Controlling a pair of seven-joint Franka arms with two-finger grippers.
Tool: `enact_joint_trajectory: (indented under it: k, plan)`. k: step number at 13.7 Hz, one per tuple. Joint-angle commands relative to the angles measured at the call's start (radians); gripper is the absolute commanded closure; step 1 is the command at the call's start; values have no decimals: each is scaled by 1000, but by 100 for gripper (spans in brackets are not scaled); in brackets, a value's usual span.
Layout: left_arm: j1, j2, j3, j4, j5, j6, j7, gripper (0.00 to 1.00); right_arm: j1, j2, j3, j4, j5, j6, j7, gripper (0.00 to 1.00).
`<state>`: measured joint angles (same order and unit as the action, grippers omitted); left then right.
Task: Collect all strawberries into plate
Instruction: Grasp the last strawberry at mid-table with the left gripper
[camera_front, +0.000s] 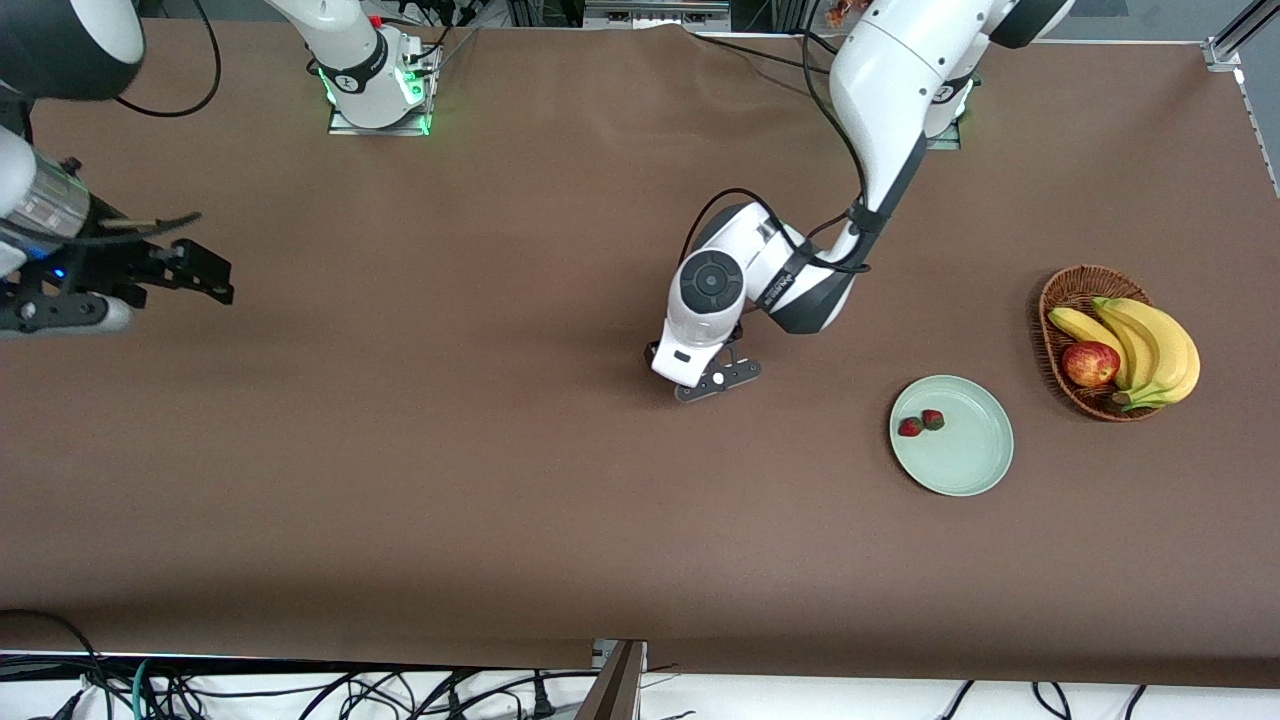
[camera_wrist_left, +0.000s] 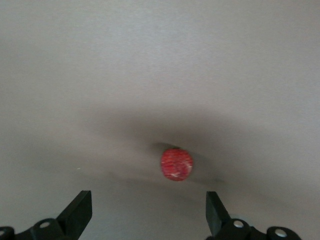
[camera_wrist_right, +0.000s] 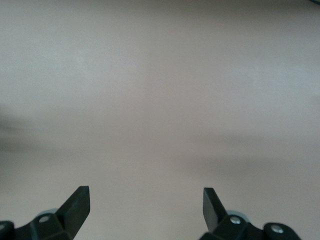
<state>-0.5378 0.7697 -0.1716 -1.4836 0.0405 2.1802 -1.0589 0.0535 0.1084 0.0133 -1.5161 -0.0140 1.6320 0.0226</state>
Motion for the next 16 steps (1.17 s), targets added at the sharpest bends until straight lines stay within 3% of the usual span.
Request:
enact_joint_trajectory:
  k: [1,9,11,13,15,16]
  plan:
    - [-5,46,15,57,-7,39,5,0,-40,-84,22,-49,-15,-15,-7,0]
    - [-5,79,17,49,-2,136,39,26,-57,-81,14,-27,-26,-116,-49,0]
    - [-4,82,15,48,-2,136,42,48,-55,-73,16,-15,-26,-116,-50,0]
    - [-4,83,15,45,-4,136,40,80,-57,-70,13,-15,-23,-115,-53,0]
    - [-4,83,15,45,-4,129,42,93,-60,-69,13,-15,-24,-116,-53,0]
    - [-4,85,15,42,-4,124,42,93,-60,-69,13,-15,-24,-116,-52,0]
